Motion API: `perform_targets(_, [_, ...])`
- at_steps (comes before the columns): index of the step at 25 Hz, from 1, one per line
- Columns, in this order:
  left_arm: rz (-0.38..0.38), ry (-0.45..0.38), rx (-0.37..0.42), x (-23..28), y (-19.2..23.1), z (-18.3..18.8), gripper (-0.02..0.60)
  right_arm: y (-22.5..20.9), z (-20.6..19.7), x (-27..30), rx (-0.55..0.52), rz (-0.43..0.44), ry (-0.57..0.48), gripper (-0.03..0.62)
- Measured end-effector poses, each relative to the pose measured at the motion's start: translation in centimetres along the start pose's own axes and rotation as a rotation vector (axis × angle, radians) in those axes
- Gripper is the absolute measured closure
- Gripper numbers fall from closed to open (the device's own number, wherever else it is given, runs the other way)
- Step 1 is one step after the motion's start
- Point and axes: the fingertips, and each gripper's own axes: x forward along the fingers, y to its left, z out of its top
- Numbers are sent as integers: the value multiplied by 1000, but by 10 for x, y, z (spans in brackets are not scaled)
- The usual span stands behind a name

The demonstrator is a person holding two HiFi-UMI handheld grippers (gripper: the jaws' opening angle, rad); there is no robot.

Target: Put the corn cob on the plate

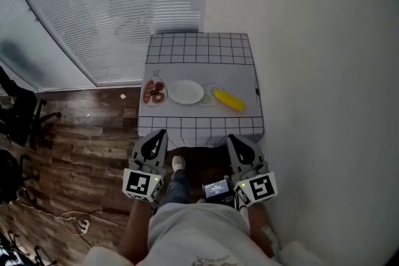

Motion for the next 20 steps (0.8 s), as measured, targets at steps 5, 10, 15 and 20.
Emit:
perform_targets(5, [-18, 19, -5, 45, 40, -7, 573, -19, -9, 51, 20, -32, 43, 588])
perform_targets(10, [-41, 41, -15, 90, 75, -12, 574, -41, -16, 93, 12, -69, 91, 588])
perform_targets(15, [-111, 59, 10, 123, 87, -17, 574, -65, -29, 120, 15, -123, 133, 588])
perform_targets(20, [-175, 102, 17, 144, 95, -29, 574, -76, -47, 129, -32, -174, 217, 588])
